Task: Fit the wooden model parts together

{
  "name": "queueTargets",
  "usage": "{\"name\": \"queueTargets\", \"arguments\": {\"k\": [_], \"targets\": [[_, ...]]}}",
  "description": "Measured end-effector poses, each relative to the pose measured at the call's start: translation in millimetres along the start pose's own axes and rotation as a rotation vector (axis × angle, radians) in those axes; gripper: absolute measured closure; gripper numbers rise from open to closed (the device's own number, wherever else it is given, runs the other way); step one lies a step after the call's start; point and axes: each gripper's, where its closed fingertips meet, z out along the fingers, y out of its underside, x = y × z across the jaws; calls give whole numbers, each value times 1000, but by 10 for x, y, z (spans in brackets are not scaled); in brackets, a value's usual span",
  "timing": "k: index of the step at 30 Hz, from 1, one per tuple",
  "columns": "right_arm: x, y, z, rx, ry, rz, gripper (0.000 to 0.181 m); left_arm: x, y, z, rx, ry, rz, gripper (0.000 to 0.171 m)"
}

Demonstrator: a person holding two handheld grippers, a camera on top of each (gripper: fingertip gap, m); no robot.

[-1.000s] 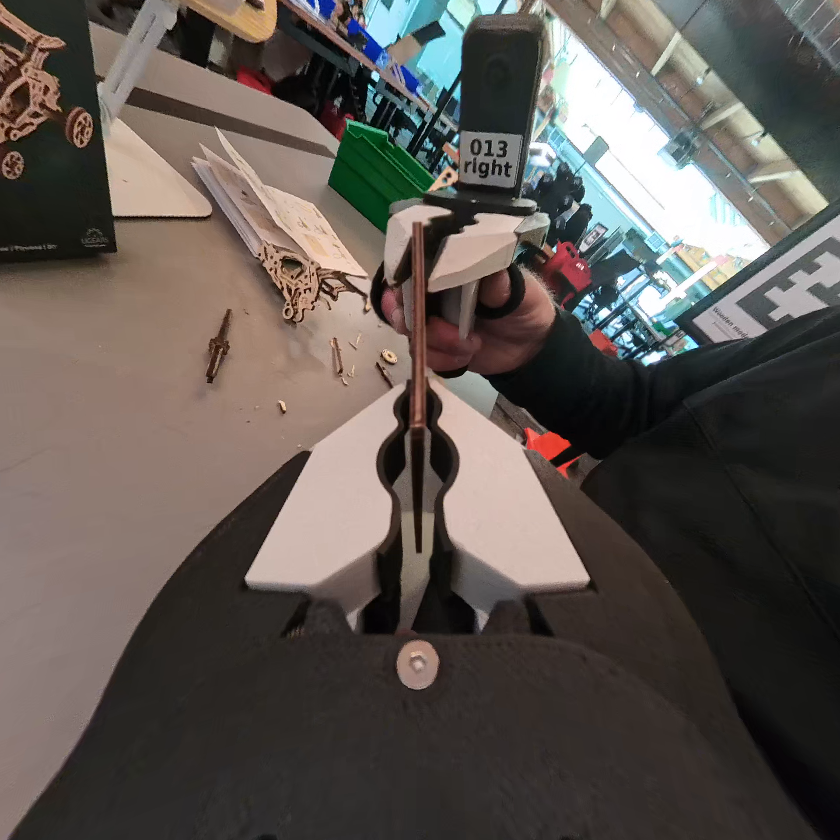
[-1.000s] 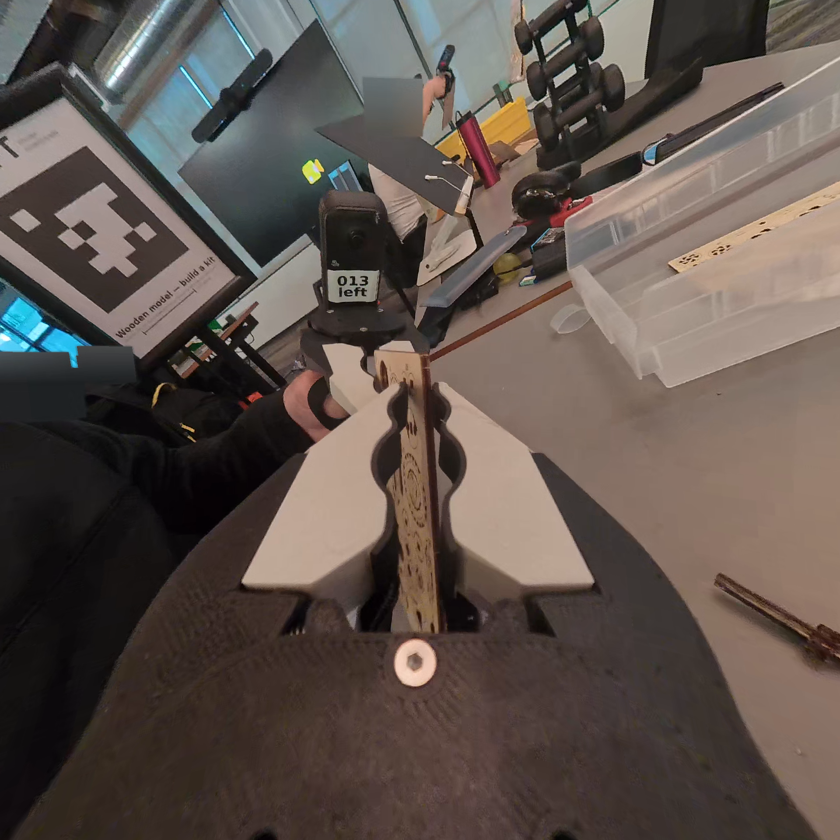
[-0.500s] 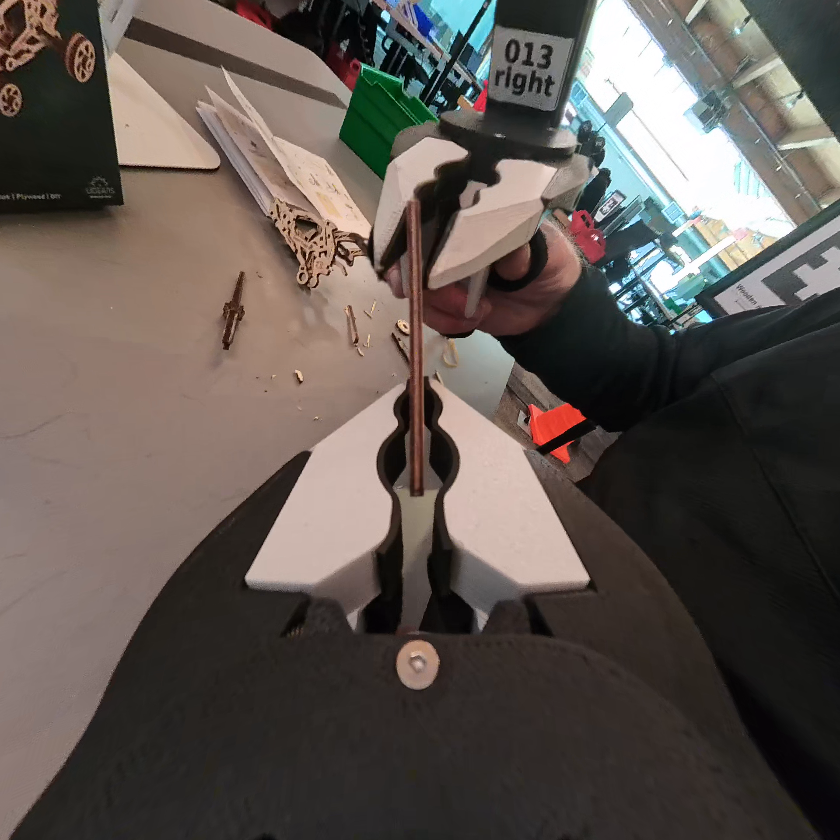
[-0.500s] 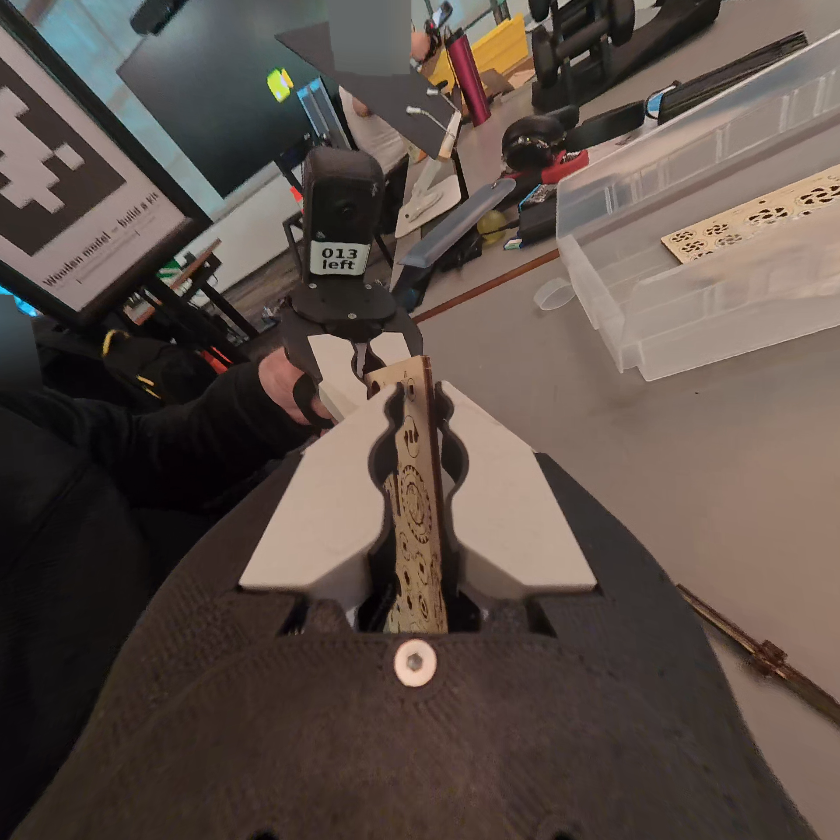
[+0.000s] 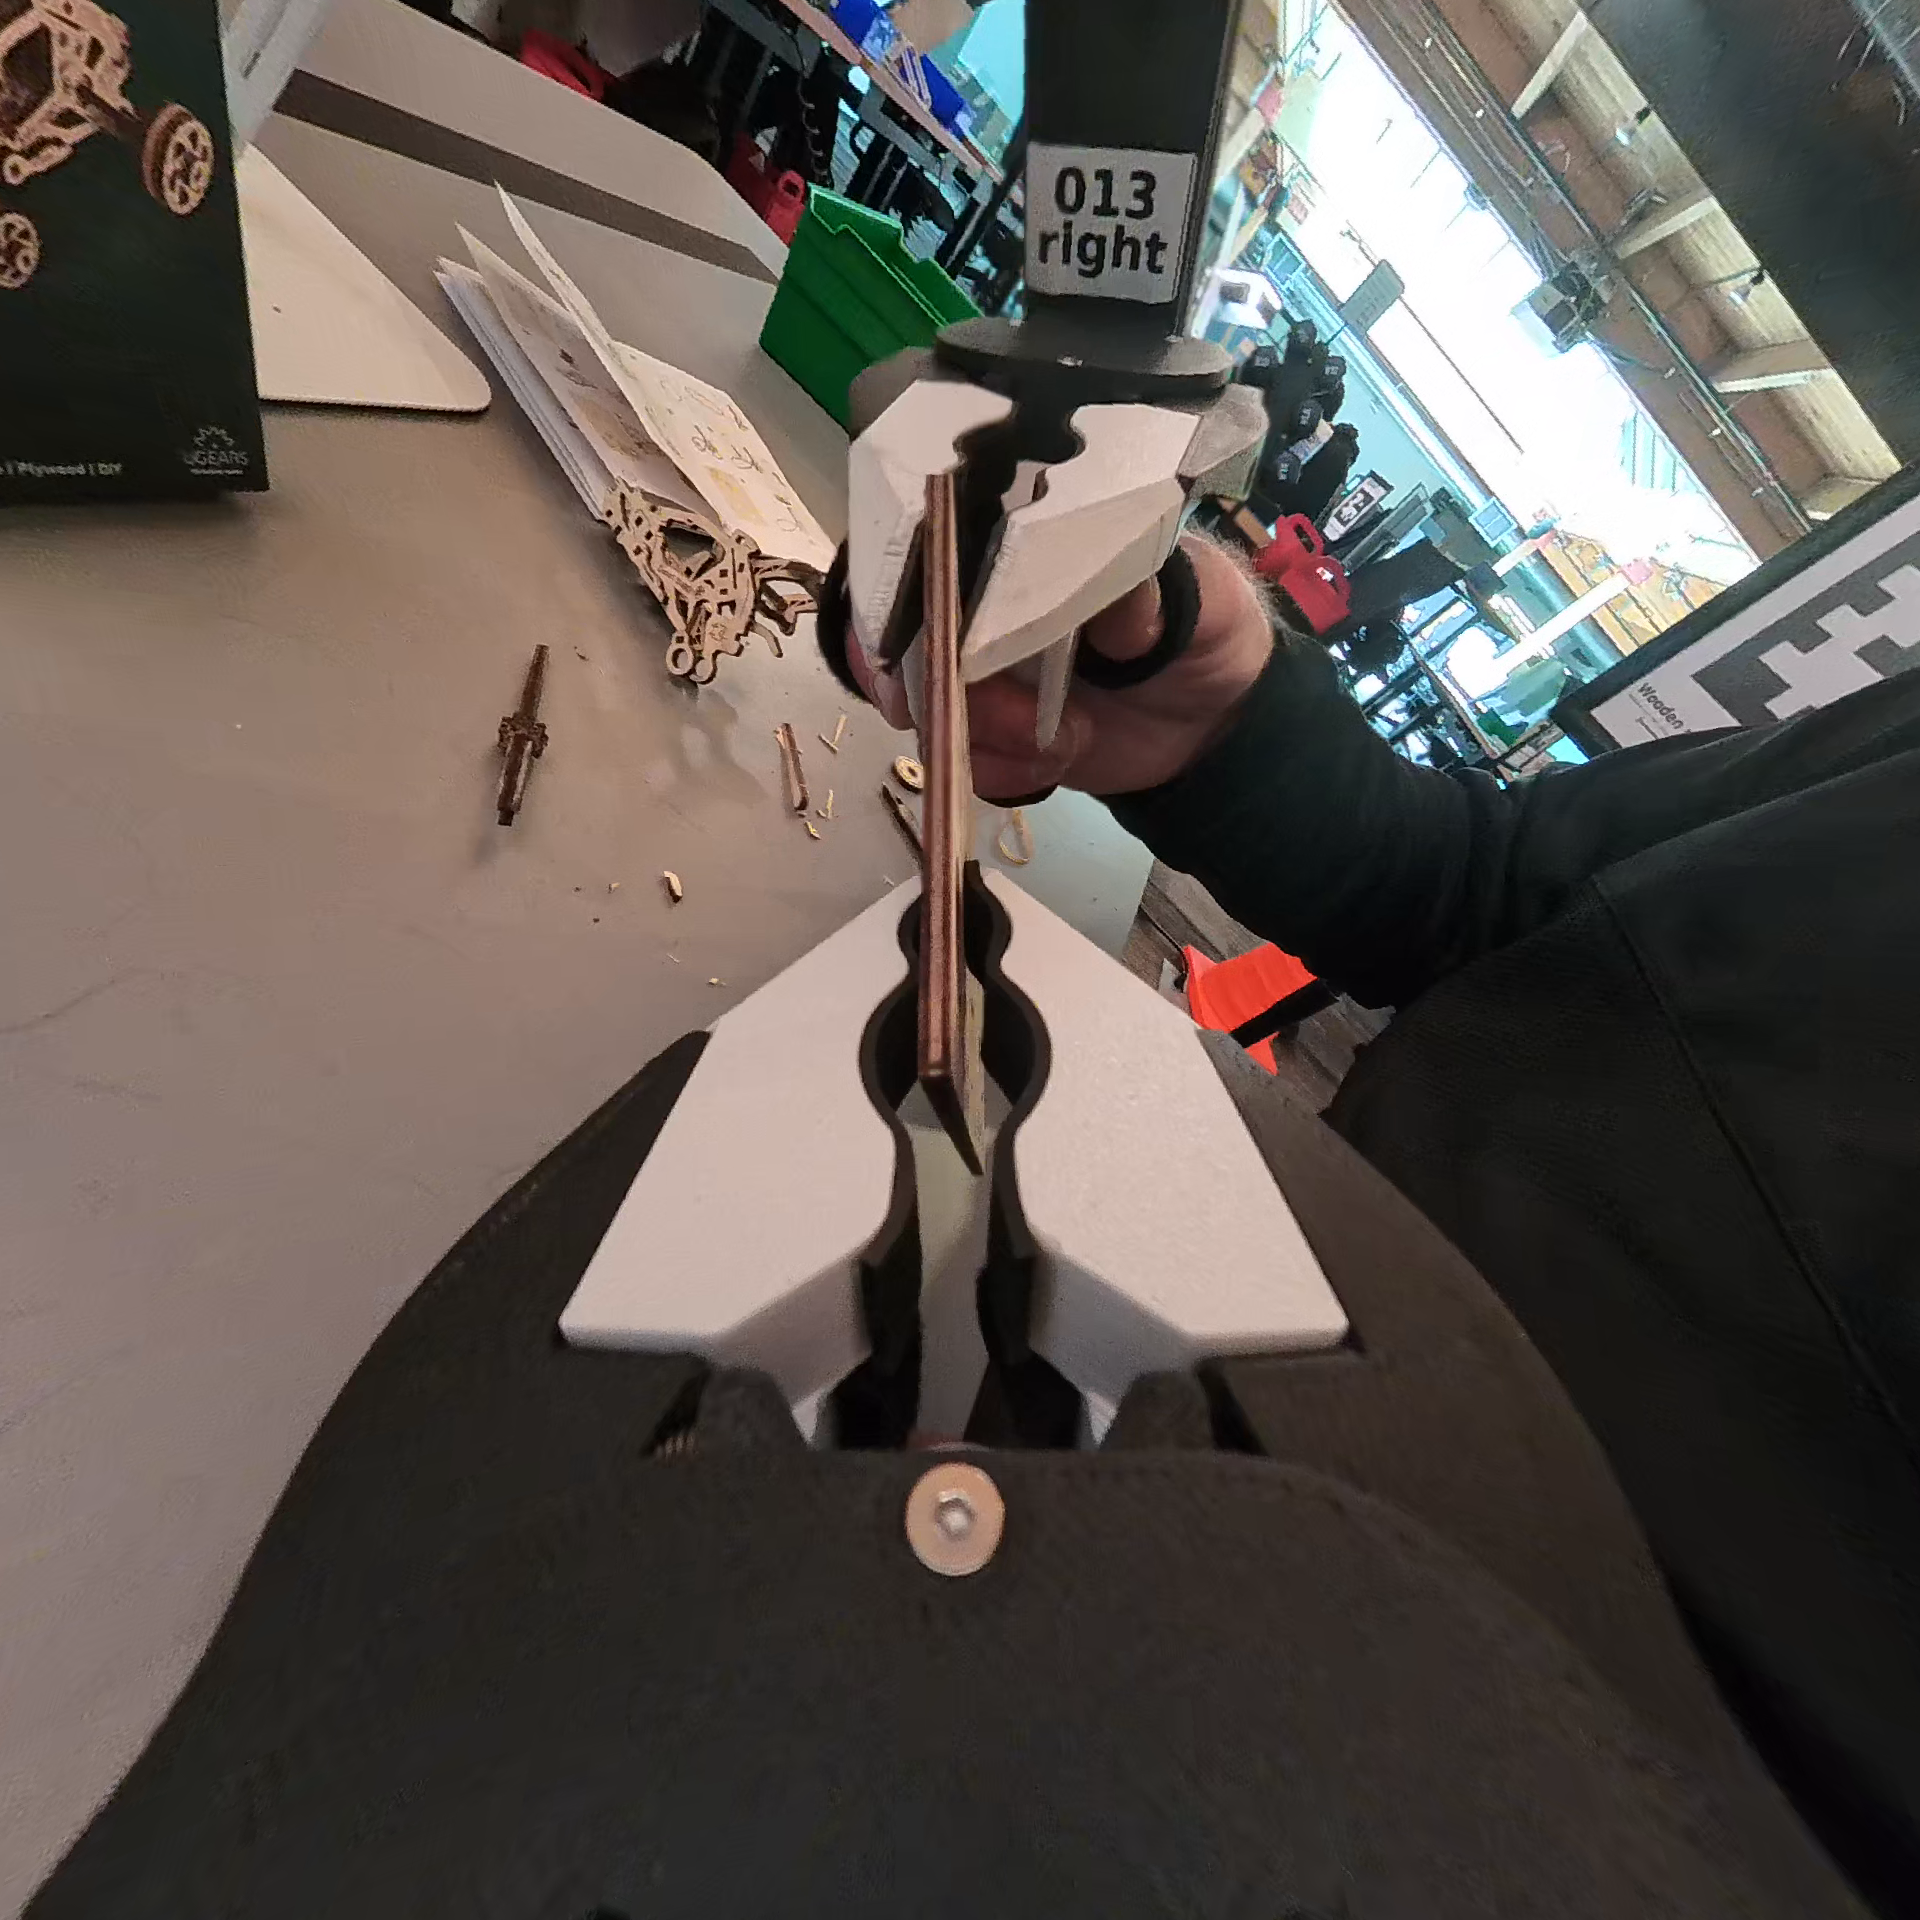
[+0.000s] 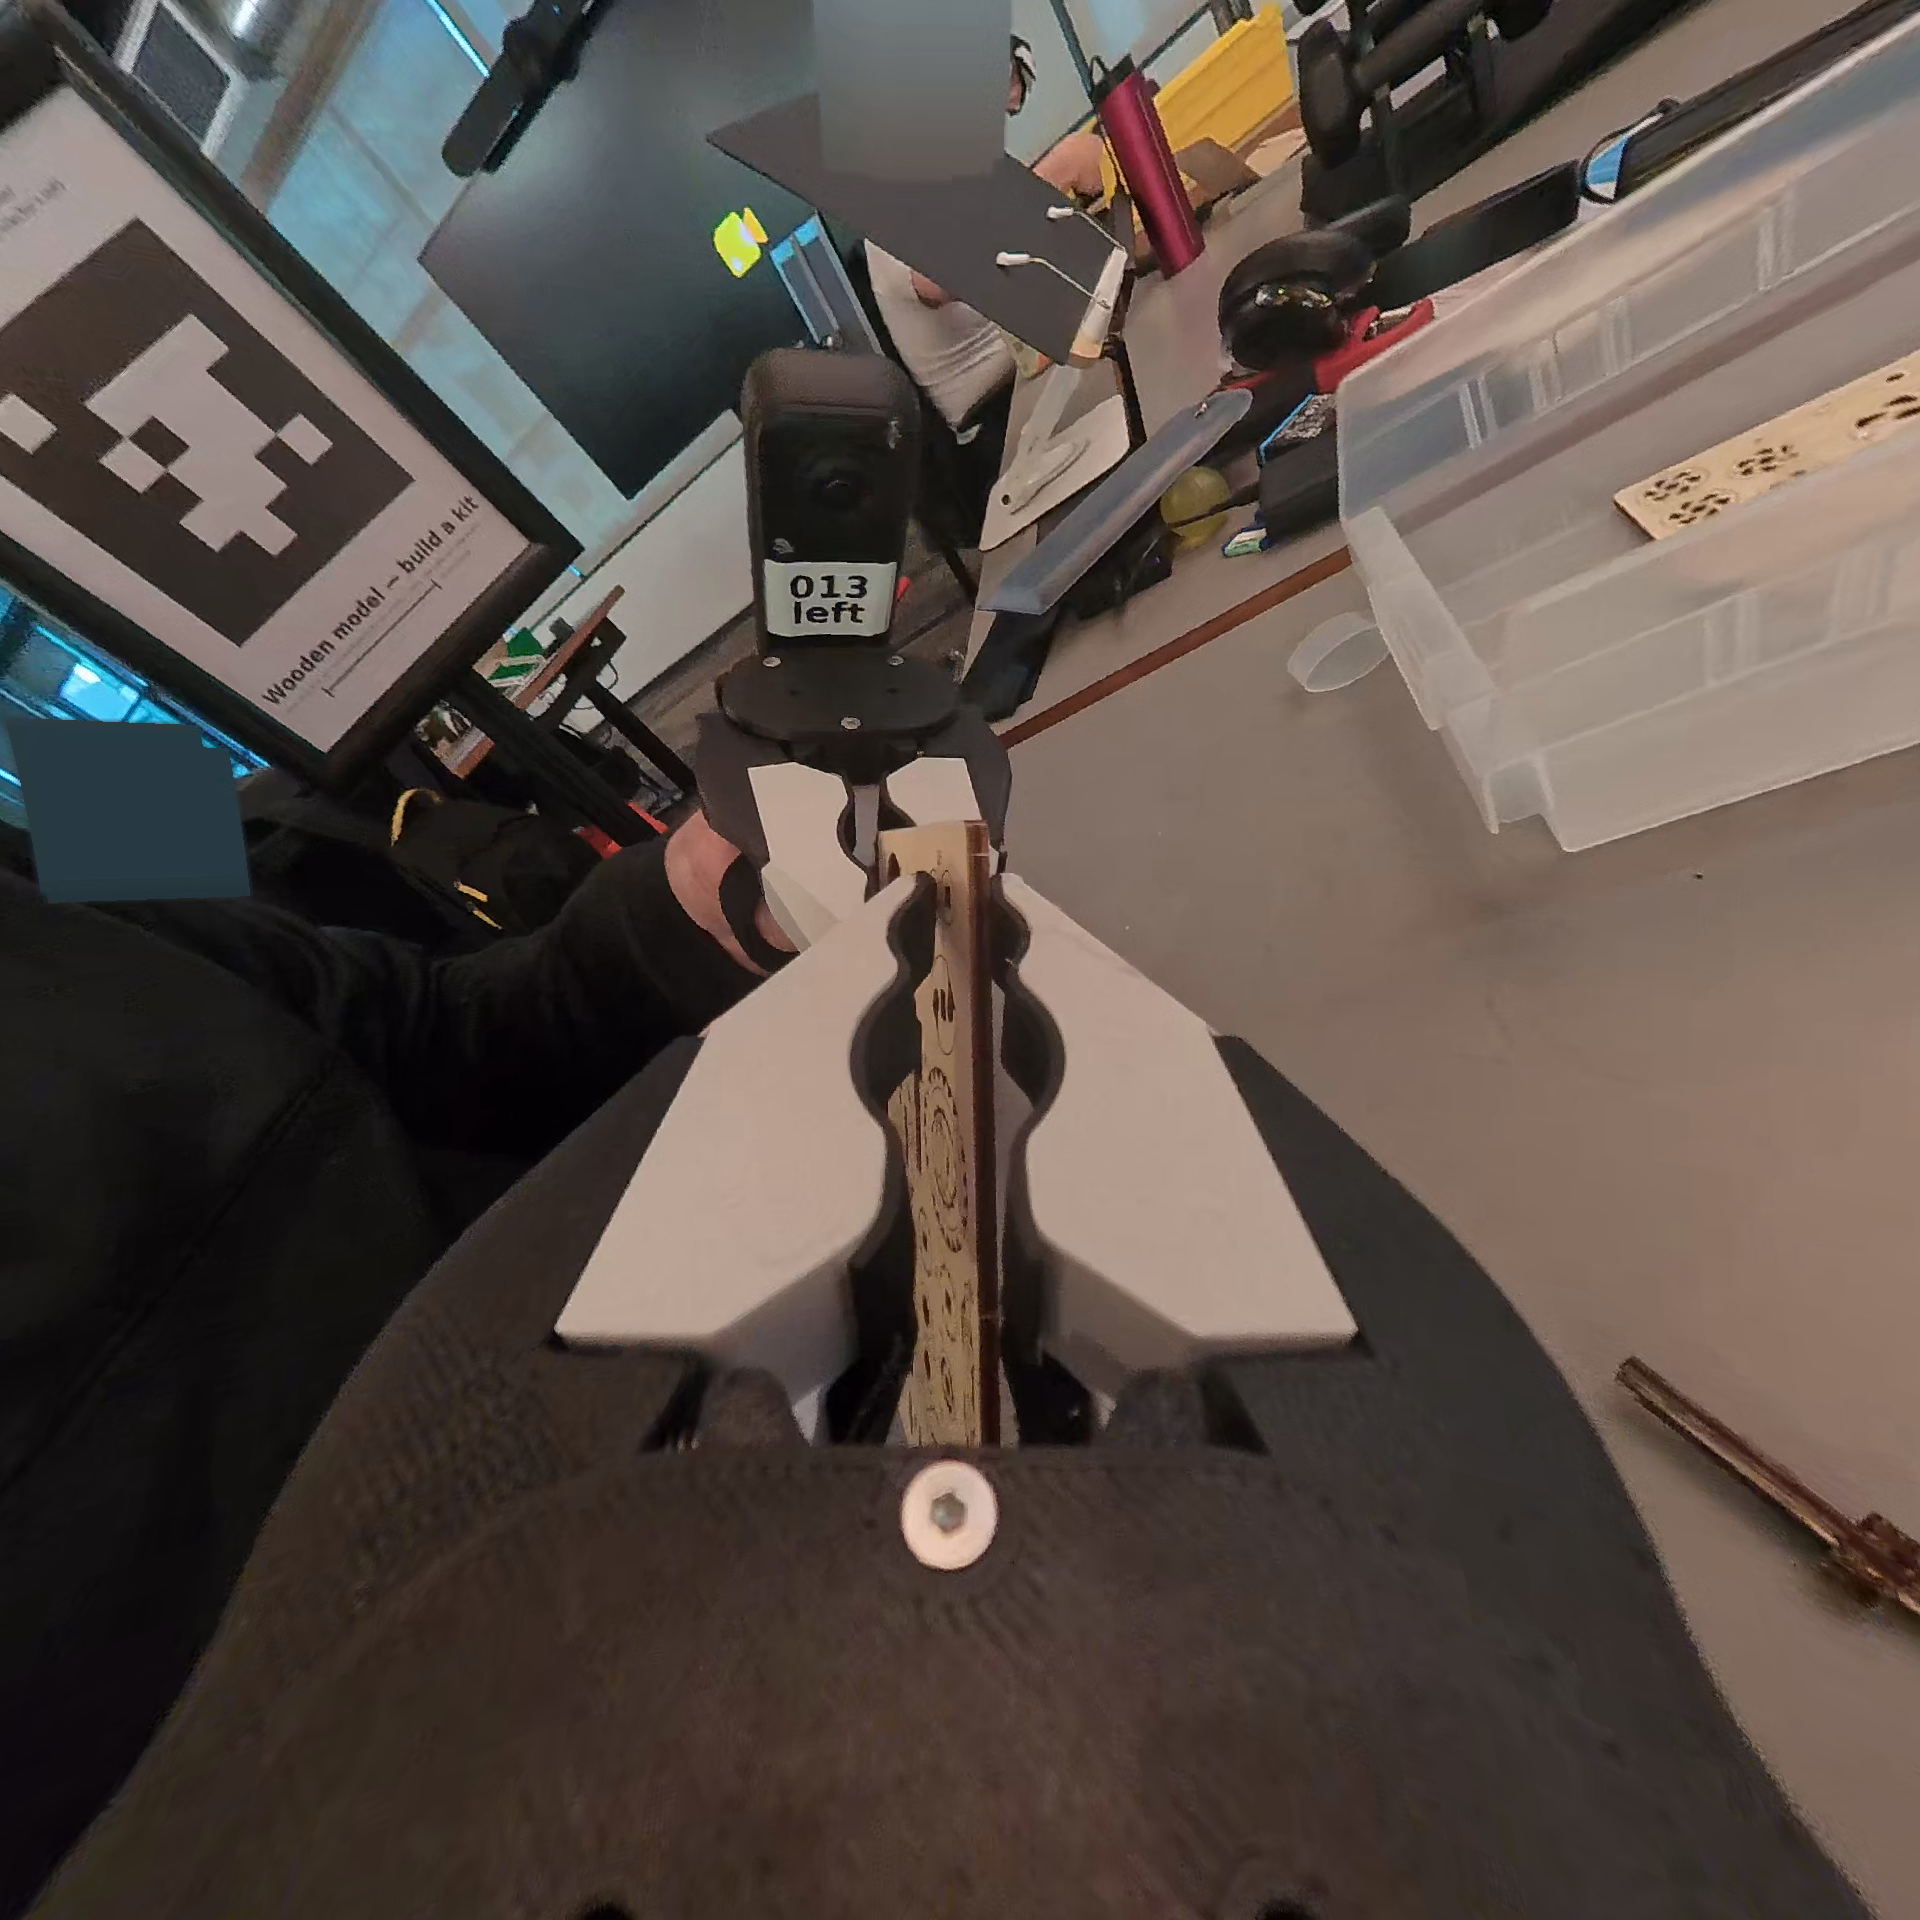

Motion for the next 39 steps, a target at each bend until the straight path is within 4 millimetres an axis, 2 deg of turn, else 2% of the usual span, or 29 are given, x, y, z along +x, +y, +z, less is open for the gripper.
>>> {"name": "queueTargets", "arguments": {"k": [8, 12, 18, 21, 24, 27, 29, 32, 35, 37, 39], "targets": [[138, 114, -2, -64, 111, -54, 173, -133, 75, 21, -48, -159, 104, 169], [185, 104, 8, -92, 180, -107, 171, -176, 62, 14, -43, -190, 100, 169], [282, 114, -13, -151, 385, -235, 167, -249, 90, 33, -62, -251, 111, 170], [316, 98, -31, -196, 507, -365, 164, -265, 100, 38, -58, -262, 118, 170], [205, 53, -64, -181, 461, -373, 159, -238, 56, -21, -53, -255, 131, 171], [182, 78, -113, -185, 405, -346, 172, -204, -7, -93, -34, -227, 172, 171], [101, 46, -146, -150, 319, -293, 165, -205, -3, -119, -54, -215, 198, 171], [53, -76, -264, -93, 259, -242, 164, -98, -54, -144, -62, -198, 396, 171], [68, -86, -434, -139, 277, -251, 162, -109, -2, -195, -208, -289, 557, 171], [78, -104, -577, -144, 299, -249, 160, -73, -15, -299, -236, -280, 561, 171], [61, -100, -730, -142, 315, -243, 161, -63, -63, -481, -218, -259, 489, 171]]}}
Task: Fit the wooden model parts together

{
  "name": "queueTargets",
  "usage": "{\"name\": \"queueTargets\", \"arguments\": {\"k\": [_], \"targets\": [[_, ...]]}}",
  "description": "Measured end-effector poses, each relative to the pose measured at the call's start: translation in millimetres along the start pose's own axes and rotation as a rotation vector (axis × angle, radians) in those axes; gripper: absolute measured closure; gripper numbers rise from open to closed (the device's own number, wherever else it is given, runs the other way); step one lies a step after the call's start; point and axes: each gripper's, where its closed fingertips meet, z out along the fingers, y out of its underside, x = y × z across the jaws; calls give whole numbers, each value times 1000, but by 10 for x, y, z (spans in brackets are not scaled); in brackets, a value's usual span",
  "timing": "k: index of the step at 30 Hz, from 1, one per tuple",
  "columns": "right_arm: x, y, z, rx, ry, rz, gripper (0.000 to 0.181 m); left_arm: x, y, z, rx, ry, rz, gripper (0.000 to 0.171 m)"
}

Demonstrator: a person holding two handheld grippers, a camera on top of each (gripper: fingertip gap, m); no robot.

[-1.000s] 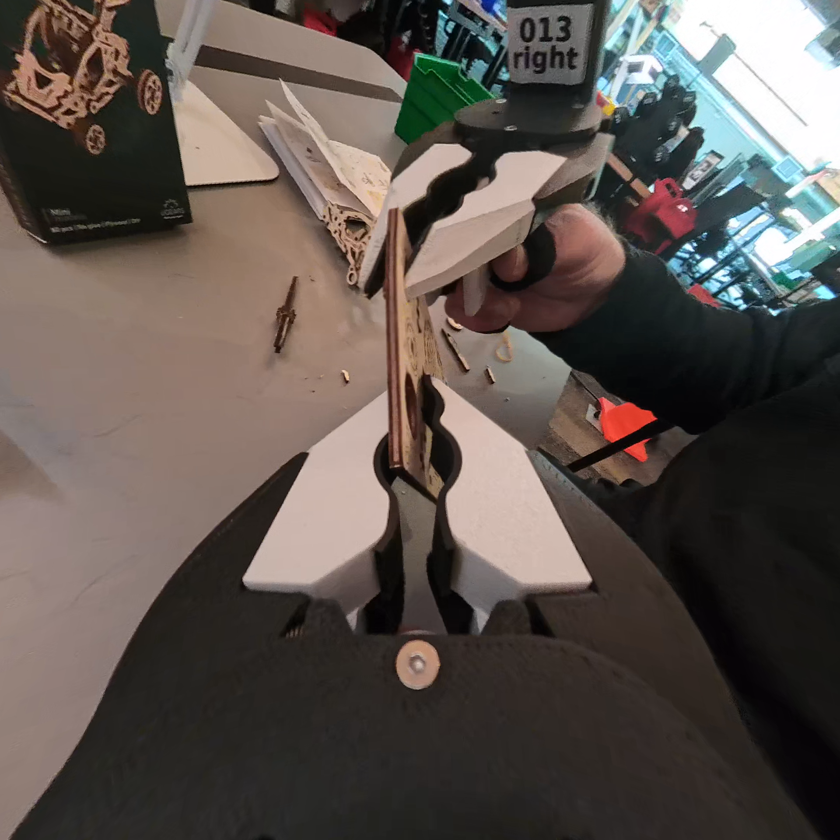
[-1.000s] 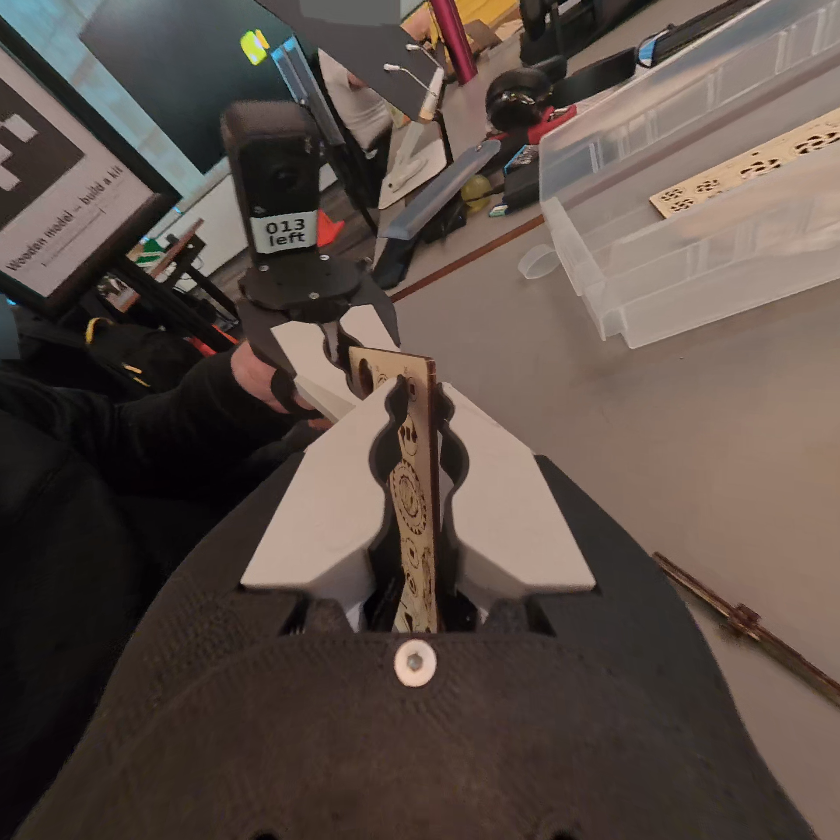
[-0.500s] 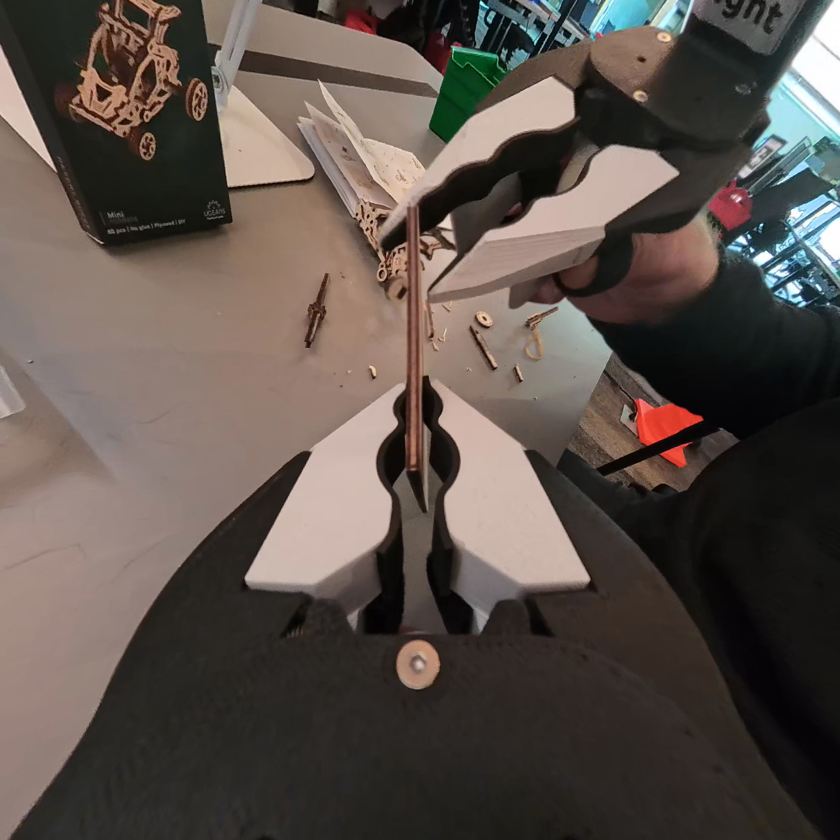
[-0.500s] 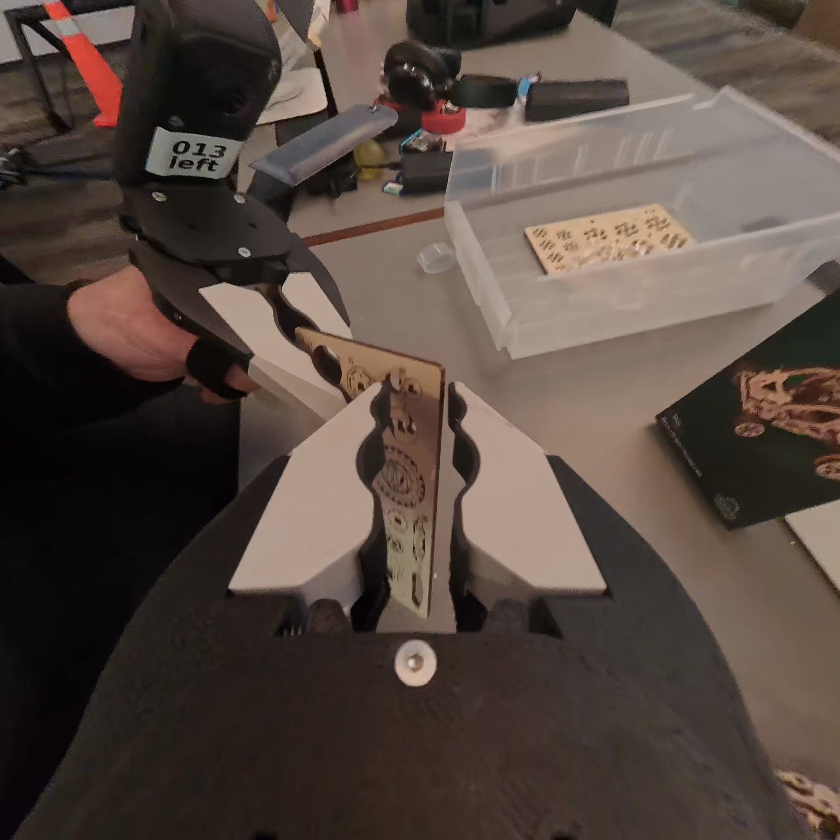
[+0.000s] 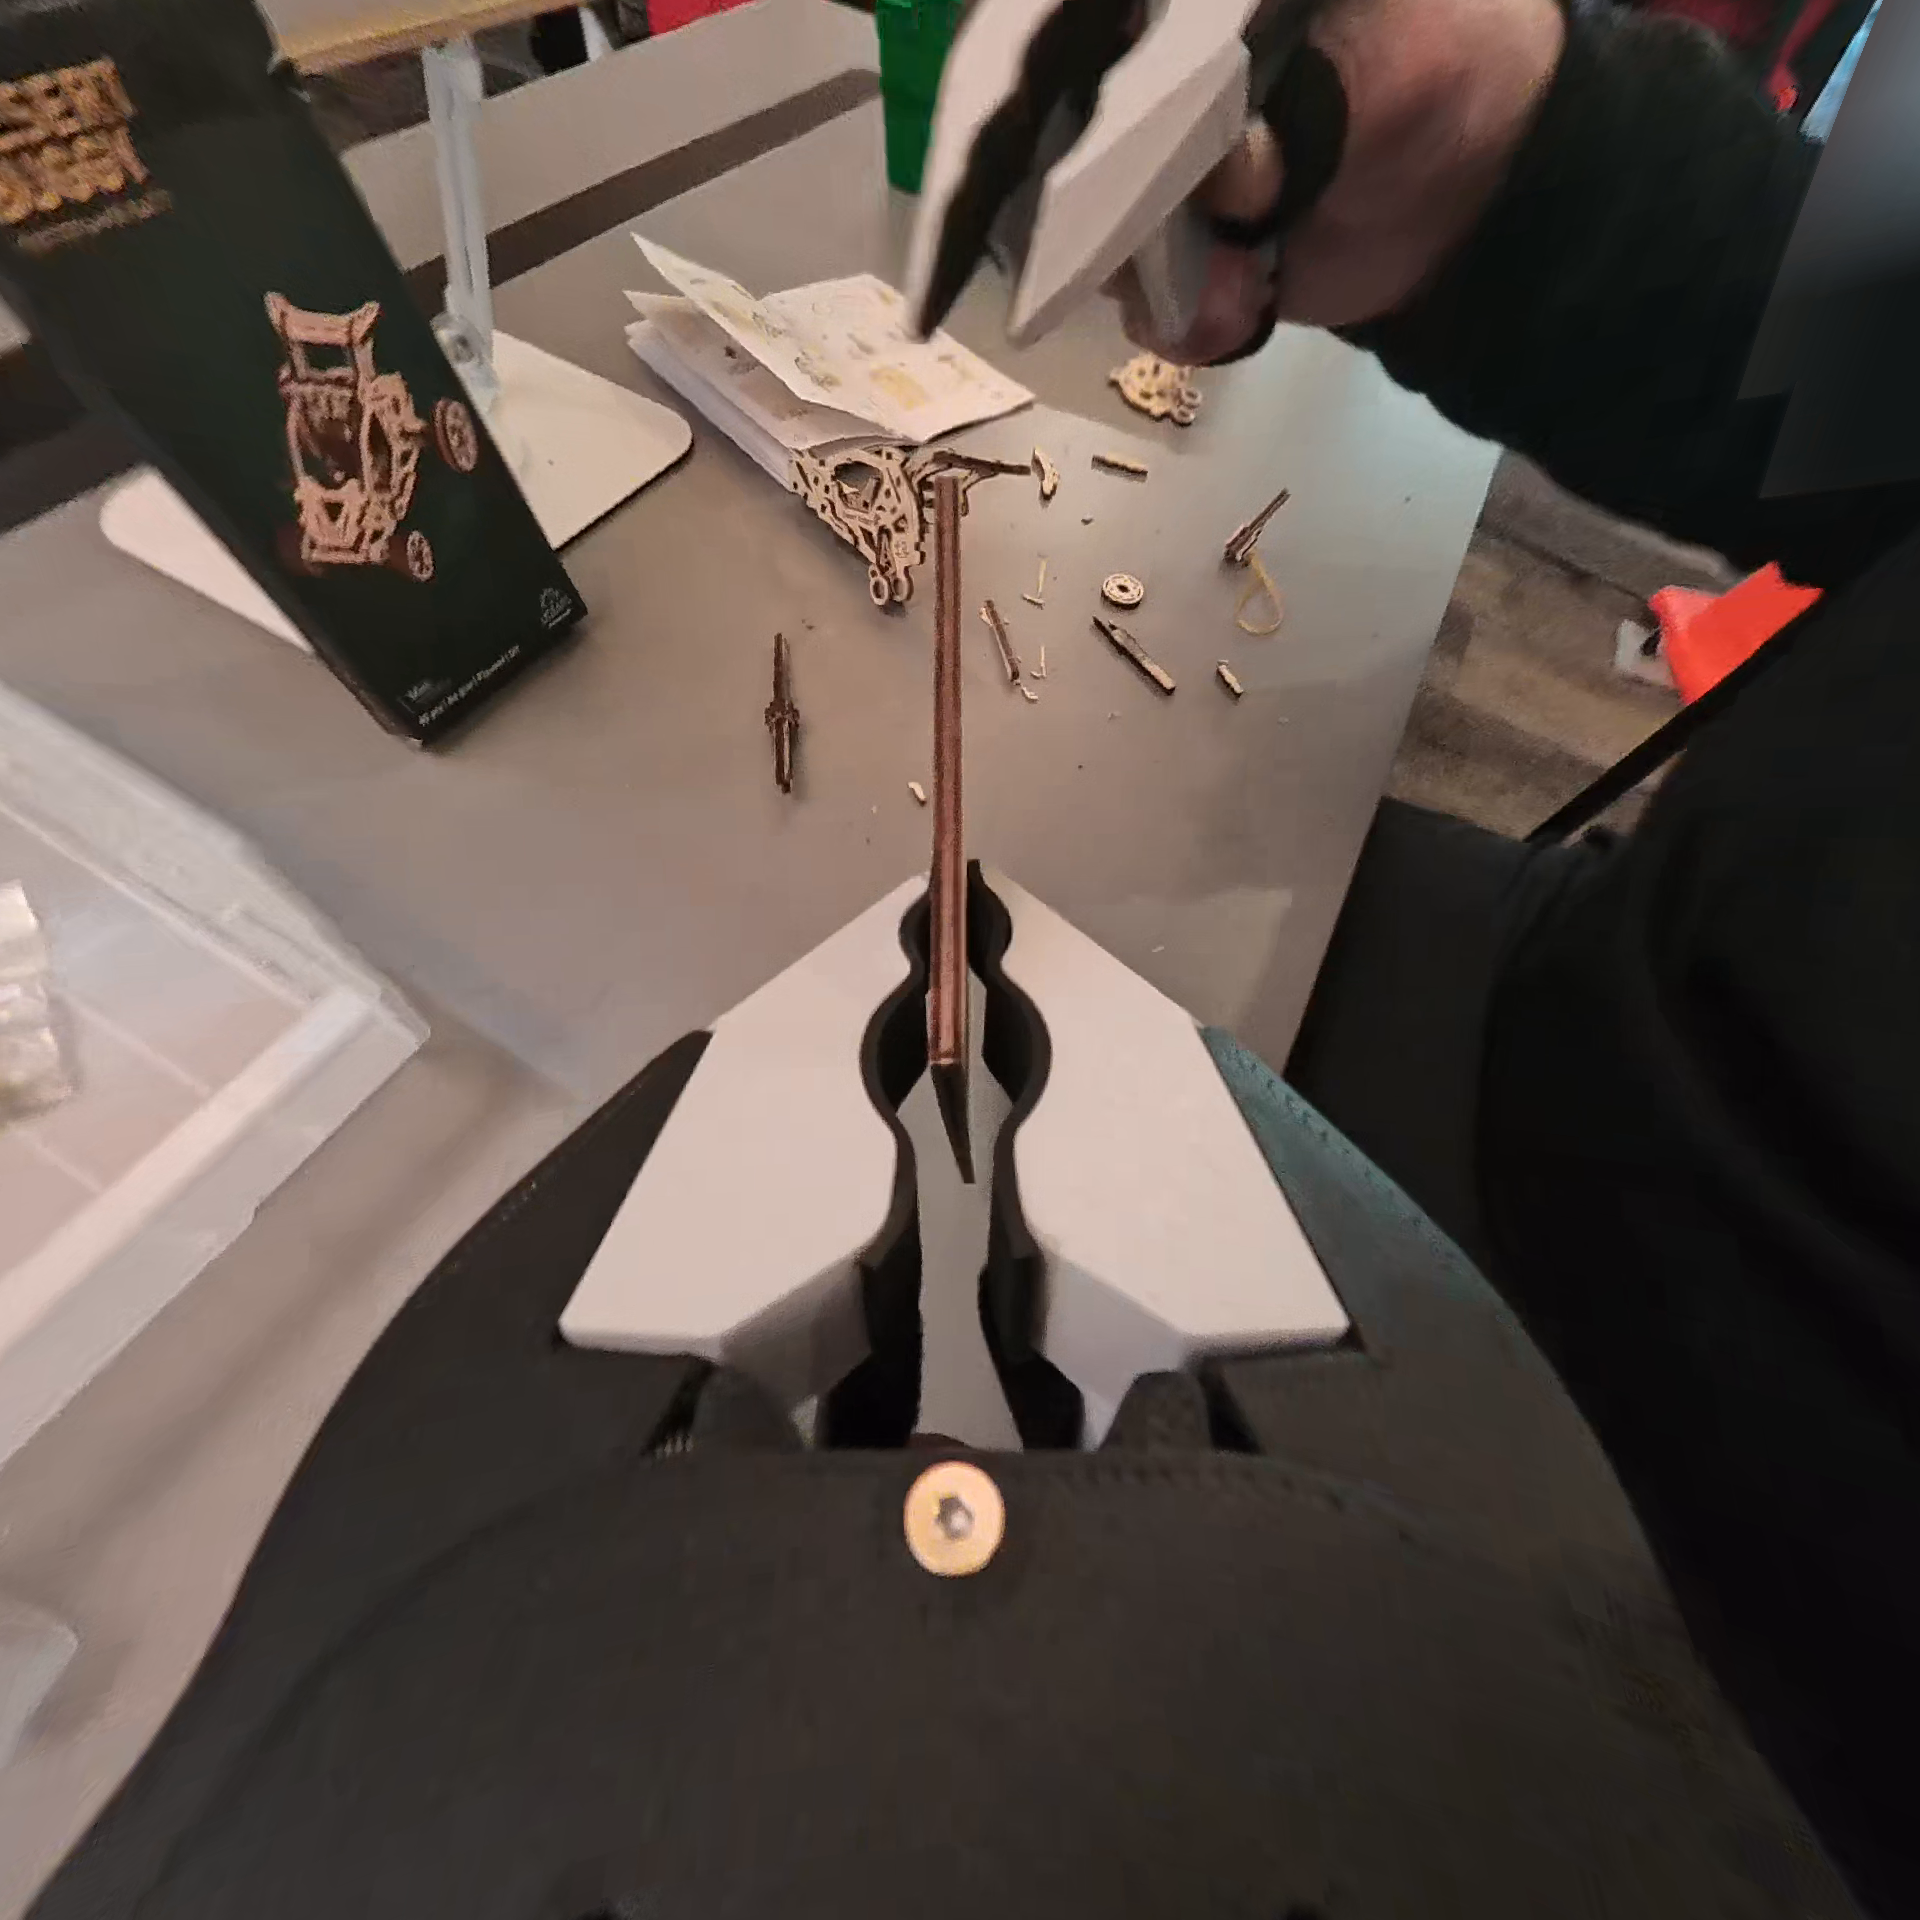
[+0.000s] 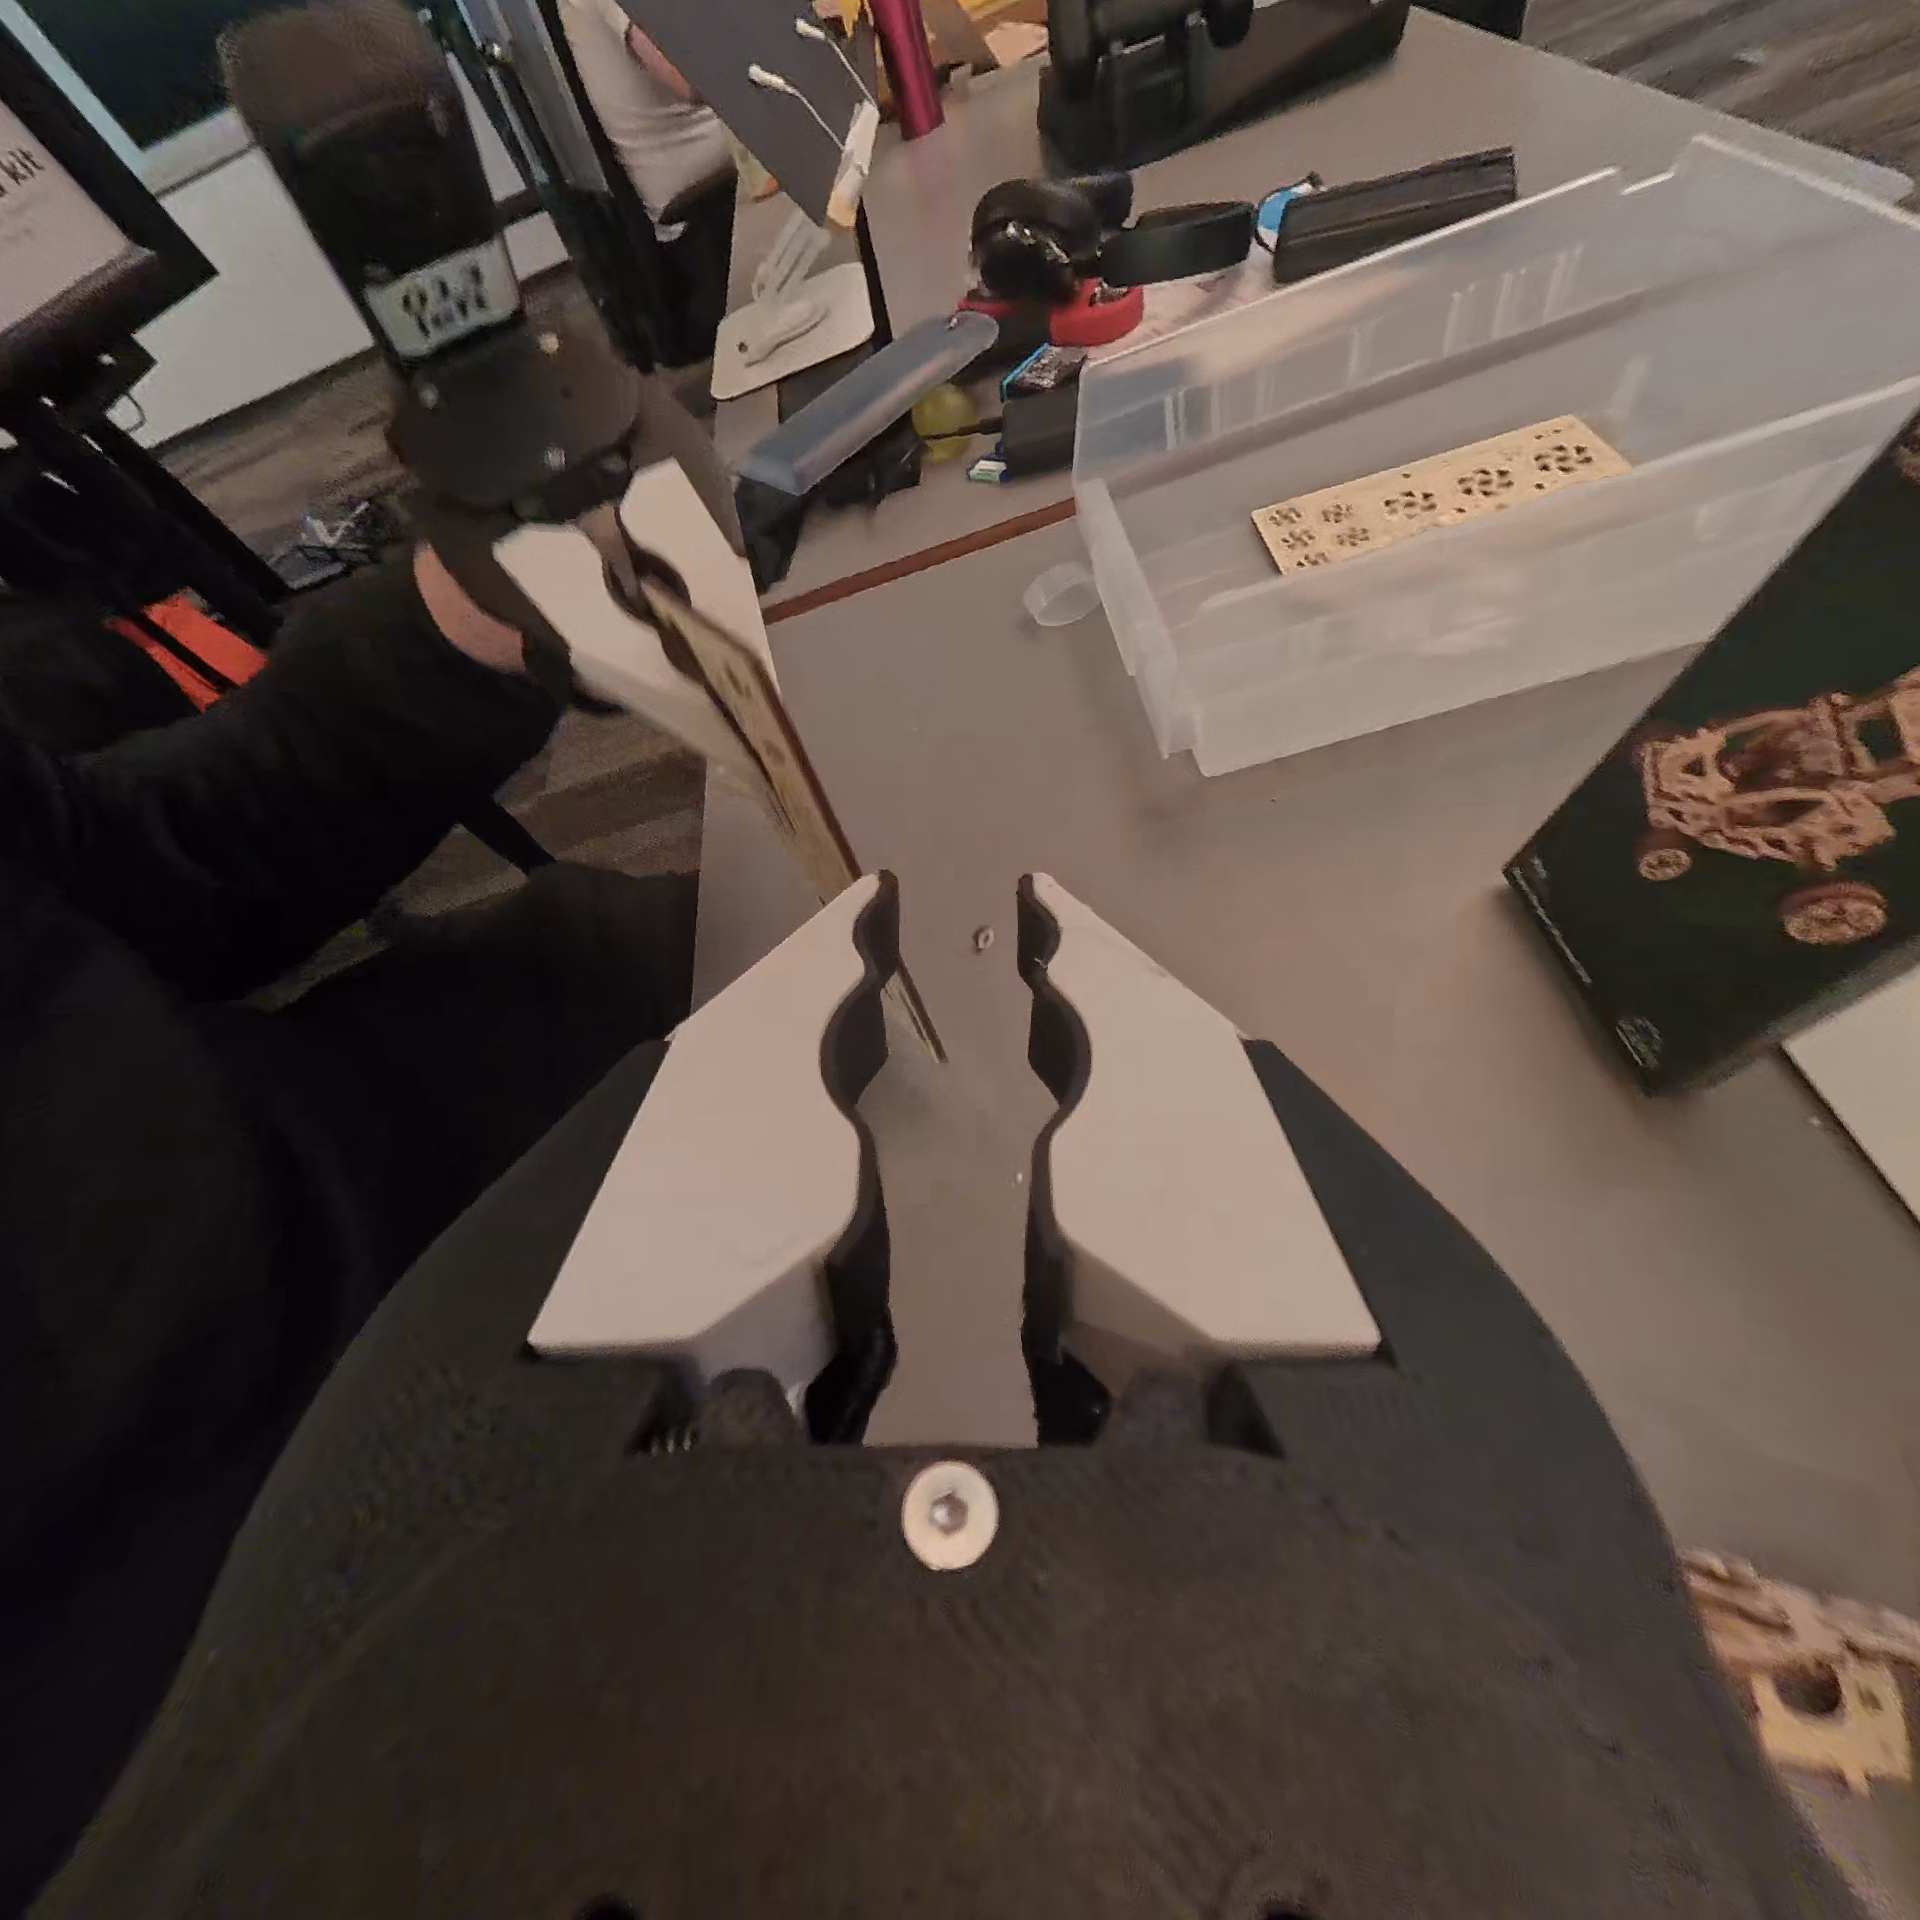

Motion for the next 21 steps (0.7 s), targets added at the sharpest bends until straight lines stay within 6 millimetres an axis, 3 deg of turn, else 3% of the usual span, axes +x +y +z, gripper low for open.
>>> {"name": "queueTargets", "arguments": {"k": [3, 5, 9, 11, 13, 16, 18, 21], "targets": [[64, 204, -185, -74, 78, -26, 161, -184, 85, -271, 36, 9, -174, 171], [50, 350, -294, -114, 114, -47, 161, -421, 175, -441, 86, -47, -299, 171], [-1, 657, -496, -177, 151, -37, 160, -712, 451, -705, 173, -6, -578, 171], [-15, 789, -620, -191, 171, -21, 162, -775, 727, -755, 96, 4, -652, 171], [-34, 886, -758, -185, 194, -4, 162, -972, 955, -809, 52, -82, -713, 169], [3, 1079, -1015, -198, 272, 34, 156, -1102, 1052, -778, 23, -127, -715, 164], [19, 1221, -1222, -206, 330, 58, 155, -1203, 1238, -730, -65, -196, -714, 148], [2, 1414, -1550, -193, 406, 100, 155, -1252, 1388, -687, -127, -246, -735, 140]]}}
